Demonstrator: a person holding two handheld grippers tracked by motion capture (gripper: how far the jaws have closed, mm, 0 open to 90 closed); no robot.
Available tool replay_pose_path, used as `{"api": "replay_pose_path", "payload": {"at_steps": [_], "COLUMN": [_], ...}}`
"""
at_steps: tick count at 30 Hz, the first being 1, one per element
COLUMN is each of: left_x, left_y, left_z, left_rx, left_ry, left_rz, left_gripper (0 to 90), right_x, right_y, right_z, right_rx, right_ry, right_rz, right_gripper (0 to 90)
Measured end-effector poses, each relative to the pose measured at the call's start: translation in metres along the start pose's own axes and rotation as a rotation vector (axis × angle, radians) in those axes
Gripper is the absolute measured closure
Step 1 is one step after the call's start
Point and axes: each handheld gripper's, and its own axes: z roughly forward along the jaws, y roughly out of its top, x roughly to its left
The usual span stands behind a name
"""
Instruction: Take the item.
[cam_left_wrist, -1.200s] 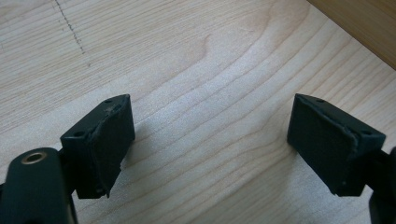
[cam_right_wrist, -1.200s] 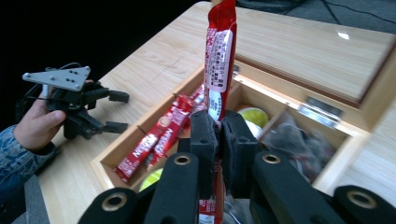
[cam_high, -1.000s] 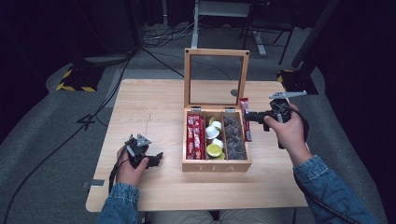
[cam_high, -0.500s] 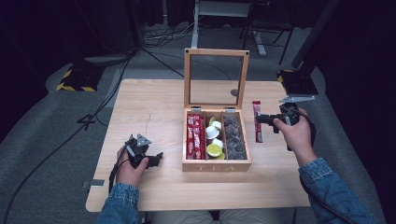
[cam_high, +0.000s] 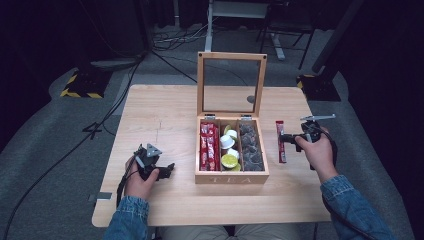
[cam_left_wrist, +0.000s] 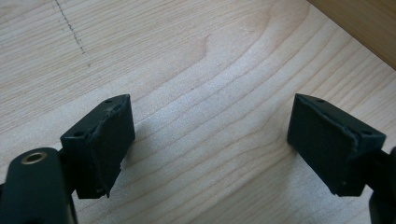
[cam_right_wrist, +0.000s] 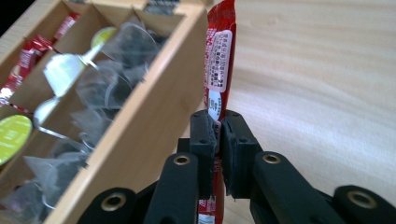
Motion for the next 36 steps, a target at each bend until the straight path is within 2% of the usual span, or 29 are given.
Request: {"api": "replay_pose_path", "payload": {"at_steps": [6, 16, 29, 31, 32, 33, 36], "left_x": [0.0, 0.0, 0.0, 0.0, 0.0, 0.0, 0.0], "left_y": [0.0, 0.0, 0.0, 0.0, 0.0, 0.0, 0.0], "left_z": [0.0, 0.0, 0.0, 0.0, 0.0, 0.0, 0.0], "left_rx": [0.0, 0.001, -0.001, -0.001, -0.001, -0.001, 0.0], "left_ry": [0.0, 0.0, 0.0, 0.0, -0.001, 0.0, -0.004], "left_rz": [0.0, 0.001, 0.001, 0.001, 0.0, 0.001, 0.002], "left_gripper": [15.4, 15.4, 15.4, 15.4, 15.4, 15.3, 15.3], "right_x": [-0.008, -0.013, -0.017, -0.018, -0.018, -0.018, -0.018], "right_y": [-0.008, -0.013, -0.022, -0.023, -0.023, -0.022, -0.02], "right_z": [0.007, 0.015, 0.023, 0.024, 0.024, 0.024, 0.021], "right_rx": [0.039, 0.055, 0.065, 0.068, 0.065, 0.063, 0.031], "right_ry": [0.005, 0.014, 0.019, 0.01, 0.002, -0.004, -0.038], "right_rz": [0.033, 0.093, 0.137, 0.14, 0.136, 0.128, 0.074], "right_gripper": [83.6, 83.7, 81.7, 78.5, 73.5, 64.6, 50.4]}}
